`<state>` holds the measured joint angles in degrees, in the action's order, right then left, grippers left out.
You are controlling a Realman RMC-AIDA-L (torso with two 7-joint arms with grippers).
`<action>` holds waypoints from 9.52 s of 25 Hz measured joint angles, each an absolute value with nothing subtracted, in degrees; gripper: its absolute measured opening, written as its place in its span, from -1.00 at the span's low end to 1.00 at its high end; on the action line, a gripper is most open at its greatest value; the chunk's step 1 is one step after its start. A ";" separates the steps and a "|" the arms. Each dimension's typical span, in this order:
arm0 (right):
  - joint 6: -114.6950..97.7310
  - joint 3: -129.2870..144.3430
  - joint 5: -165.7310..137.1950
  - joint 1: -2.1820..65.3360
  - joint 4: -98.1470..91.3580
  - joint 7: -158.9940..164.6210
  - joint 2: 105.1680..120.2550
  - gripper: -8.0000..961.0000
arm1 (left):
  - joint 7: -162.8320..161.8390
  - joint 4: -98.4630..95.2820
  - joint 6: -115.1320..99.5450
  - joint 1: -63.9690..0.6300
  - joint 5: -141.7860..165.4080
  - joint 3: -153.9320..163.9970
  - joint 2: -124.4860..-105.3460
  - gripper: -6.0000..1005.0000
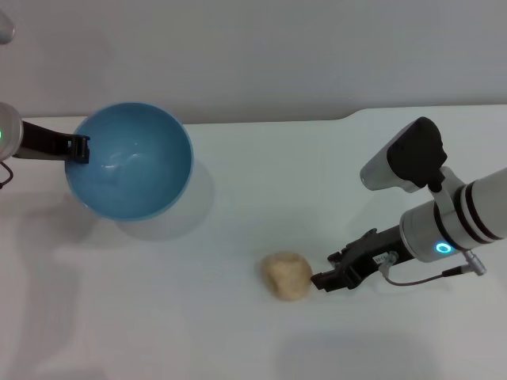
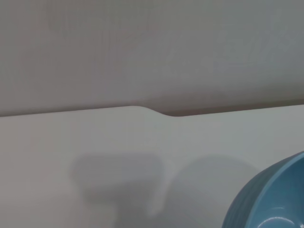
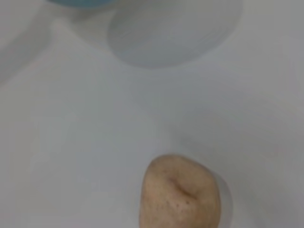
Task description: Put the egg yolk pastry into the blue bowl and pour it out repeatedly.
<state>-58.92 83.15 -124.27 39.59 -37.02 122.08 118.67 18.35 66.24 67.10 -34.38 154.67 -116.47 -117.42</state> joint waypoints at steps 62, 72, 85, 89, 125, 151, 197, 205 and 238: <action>-80.90 56.25 -102.25 25.74 -47.10 95.91 118.73 -0.64 | 14.79 65.92 70.06 -41.68 154.26 -96.18 -117.95 -0.95; -80.68 63.58 -98.16 28.78 -47.28 94.92 118.88 -0.72 | 7.71 66.16 72.58 -46.05 152.90 -86.17 -118.52 -0.95; -76.10 65.93 -96.59 28.17 -45.67 96.10 118.50 -0.73 | 7.12 67.09 73.00 -46.86 146.51 -86.35 -118.17 -0.95; -76.74 64.50 -96.54 26.81 -47.01 96.50 118.66 -0.20 | 7.21 67.17 73.10 -47.12 146.59 -86.31 -118.22 -0.95; -77.38 30.72 -95.66 15.91 -33.11 90.79 117.33 -0.03 | 7.29 64.88 17.59 -30.16 165.51 -74.47 -118.22 -0.96; -72.72 30.76 -95.72 16.46 -32.69 90.70 117.07 0.00 | 26.40 62.33 -21.67 -13.33 164.84 -52.02 -119.01 -0.96; -72.24 28.82 -95.17 16.66 -32.64 90.30 117.48 0.05 | 34.01 42.08 -74.70 -26.70 128.07 -23.55 -119.08 -0.96; -72.02 29.03 -95.34 18.18 -32.60 87.91 117.83 0.06 | 24.23 39.90 -64.91 -28.54 128.04 -32.84 -118.85 -0.96; -66.64 64.97 -111.83 43.78 -25.31 97.47 119.21 0.09 | 24.85 54.59 42.85 -35.34 138.89 -108.42 -117.52 -0.96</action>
